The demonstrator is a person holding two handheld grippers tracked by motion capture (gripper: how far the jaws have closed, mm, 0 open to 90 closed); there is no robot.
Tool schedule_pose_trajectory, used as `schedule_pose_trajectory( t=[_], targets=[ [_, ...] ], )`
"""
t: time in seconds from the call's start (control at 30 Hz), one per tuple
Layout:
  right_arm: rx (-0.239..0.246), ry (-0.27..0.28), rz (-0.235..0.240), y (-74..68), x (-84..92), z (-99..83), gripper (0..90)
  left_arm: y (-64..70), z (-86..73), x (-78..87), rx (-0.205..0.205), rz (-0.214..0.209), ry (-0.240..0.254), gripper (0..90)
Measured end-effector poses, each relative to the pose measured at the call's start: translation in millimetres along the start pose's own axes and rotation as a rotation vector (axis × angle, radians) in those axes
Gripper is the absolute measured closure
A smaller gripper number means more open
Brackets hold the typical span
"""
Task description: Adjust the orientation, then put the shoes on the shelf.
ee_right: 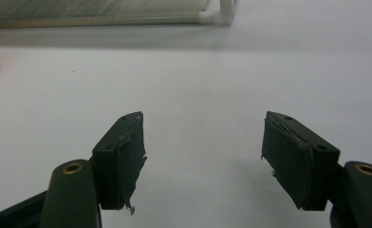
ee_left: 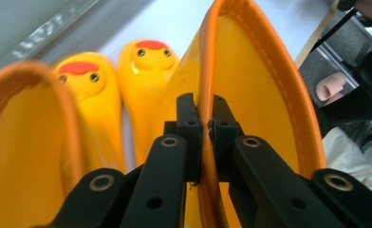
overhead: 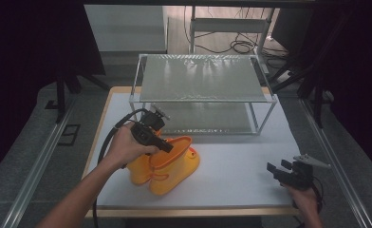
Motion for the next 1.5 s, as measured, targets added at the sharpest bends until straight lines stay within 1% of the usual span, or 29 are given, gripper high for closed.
schedule_pose_trajectory(
  t=[0.03,0.07,0.1,0.17,0.2,0.33,0.37,0.47,0.5,0.6,0.77,0.83,1.0,1.07,1.1,1.13,1.2,1.5],
  targets=[
    [0.001,0.000,-0.001,0.5,-0.6,-0.1,30.3,-2.3,-5.6,-0.3,-0.002,0.013,-0.007,86.1],
    [0.001,0.000,-0.001,0.5,-0.6,-0.1,30.3,-2.3,-5.6,-0.3,-0.002,0.013,-0.007,85.9],
    [0.002,-0.005,-0.001,0.5,-1.2,-0.6,30.3,-4.9,-10.4,-0.1,-0.007,0.022,-0.012,85.8],
    [0.001,-0.004,0.001,-0.1,-1.7,-0.6,30.3,-5.4,-12.3,-0.5,-0.001,0.021,-0.008,85.5],
    [0.006,-0.004,0.001,-1.0,-1.8,-0.5,30.2,-6.4,-15.2,-1.4,-0.003,0.020,-0.013,84.8],
    [0.008,-0.007,0.001,-1.9,-1.2,-0.3,30.3,-6.2,-17.6,-1.6,-0.001,0.023,-0.016,81.6],
    [0.009,-0.008,0.000,-1.7,-1.4,-0.4,30.3,-6.2,-18.5,-1.6,0.003,0.016,-0.020,76.0],
    [0.007,-0.005,0.000,-1.2,-1.6,-0.4,30.3,-6.6,-18.6,-0.5,0.004,0.018,-0.017,67.2],
    [0.006,-0.003,0.000,-1.1,-1.4,-0.3,30.3,-6.5,-17.8,2.9,0.005,0.009,0.005,64.4],
    [0.005,-0.003,-0.001,-0.4,-0.5,-0.2,30.2,-5.1,-16.3,9.1,0.006,0.009,0.034,60.3],
    [0.005,-0.005,-0.001,-0.1,-0.9,-0.4,30.2,-2.3,-14.9,15.3,-0.005,-0.022,0.052,55.6],
    [0.005,-0.006,0.000,-0.1,-1.0,-0.4,30.2,-1.7,-14.7,16.5,-0.006,-0.025,0.057,53.9],
    [0.002,-0.005,-0.001,0.7,-0.7,-0.4,30.0,-0.7,-16.1,28.4,-0.009,-0.046,0.093,50.3],
    [0.004,-0.011,-0.002,1.0,-0.5,-0.7,30.0,-0.9,-17.4,33.7,-0.012,-0.046,0.105,48.8],
    [0.004,-0.011,-0.002,1.0,-0.5,-0.7,30.0,-0.9,-17.4,33.7,-0.012,-0.046,0.105,48.2],
    [0.004,-0.011,-0.002,0.8,-0.8,-0.7,30.0,-1.6,-18.7,38.1,-0.008,-0.045,0.111,47.4],
    [0.000,-0.007,-0.001,0.3,-1.5,-0.7,29.9,-2.7,-20.1,41.2,-0.005,-0.044,0.115,46.4],
    [0.003,-0.022,-0.001,0.5,-2.2,-1.8,29.7,-11.1,-27.9,46.0,0.017,-0.022,0.114,43.4]
  ],
)
Point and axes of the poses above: each handheld gripper's, and its own axes: x roughly backward along the jaws, z roughly out of its top, y roughly to its right, the point moved 4 cm from there along -x, roughly forward along the jaws, and after that the axes turned 11 degrees about -y, right-handed, at the moved point
